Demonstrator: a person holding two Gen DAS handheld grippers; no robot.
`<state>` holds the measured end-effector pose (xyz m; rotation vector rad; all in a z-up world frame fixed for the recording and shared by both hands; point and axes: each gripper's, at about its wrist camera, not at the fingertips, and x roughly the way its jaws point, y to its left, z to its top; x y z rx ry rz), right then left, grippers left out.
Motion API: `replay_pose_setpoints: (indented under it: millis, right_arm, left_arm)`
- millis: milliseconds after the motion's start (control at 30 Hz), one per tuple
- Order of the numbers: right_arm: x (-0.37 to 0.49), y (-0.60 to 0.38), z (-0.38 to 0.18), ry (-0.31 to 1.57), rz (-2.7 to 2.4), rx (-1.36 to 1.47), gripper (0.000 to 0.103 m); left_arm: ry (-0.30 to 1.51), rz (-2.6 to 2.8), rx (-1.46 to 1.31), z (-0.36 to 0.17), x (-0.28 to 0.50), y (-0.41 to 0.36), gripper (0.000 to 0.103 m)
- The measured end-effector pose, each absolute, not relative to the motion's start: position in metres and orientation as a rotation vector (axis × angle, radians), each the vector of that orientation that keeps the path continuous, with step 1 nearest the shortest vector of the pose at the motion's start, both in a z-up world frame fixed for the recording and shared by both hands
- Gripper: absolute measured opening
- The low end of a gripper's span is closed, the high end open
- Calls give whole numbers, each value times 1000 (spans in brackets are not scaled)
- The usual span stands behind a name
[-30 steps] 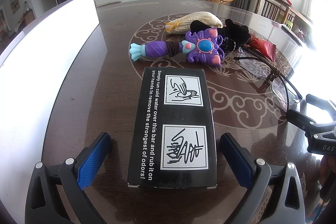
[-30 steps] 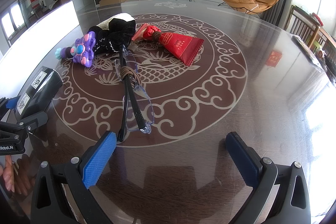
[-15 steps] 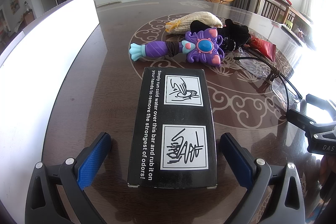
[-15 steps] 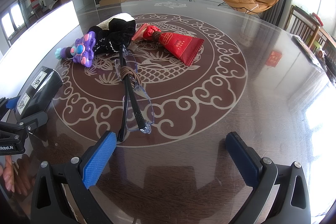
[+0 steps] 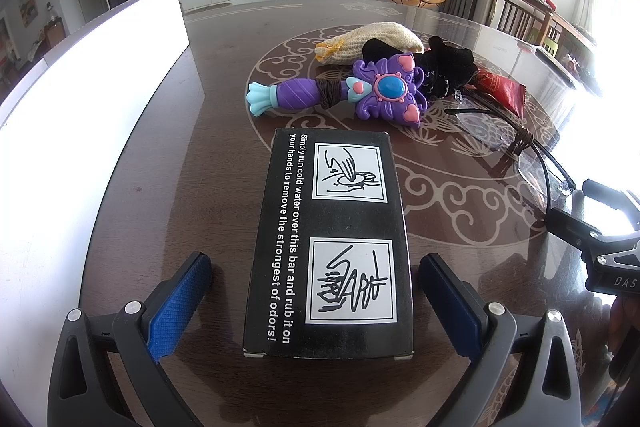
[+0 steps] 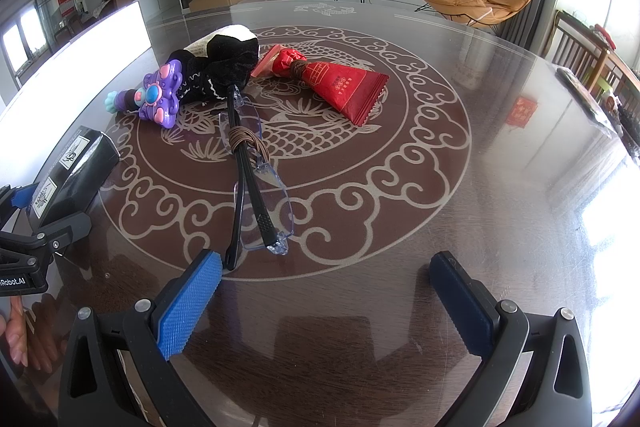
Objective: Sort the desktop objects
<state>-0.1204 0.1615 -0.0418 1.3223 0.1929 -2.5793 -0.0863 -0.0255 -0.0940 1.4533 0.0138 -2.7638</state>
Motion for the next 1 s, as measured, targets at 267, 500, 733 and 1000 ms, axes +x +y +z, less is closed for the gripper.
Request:
replay_pose_setpoints:
  millis: [267, 500, 733, 1000]
  right_arm:
    - [-121, 162, -42, 193, -2579, 1322, 103]
    - [-120, 162, -42, 193, -2579, 1322, 103]
    - [-120, 162, -42, 193, -2579, 1322, 103]
    - [-120, 162, -42, 193, -2579, 1322, 103]
  left_arm:
    - [14, -2764, 1453, -95, -86, -26, 103]
    - [13, -2764, 1453, -95, -86, -26, 103]
    - [14, -2764, 1453, -94, -85, -28, 103]
    - [14, -2765, 1452, -95, -85, -28, 103]
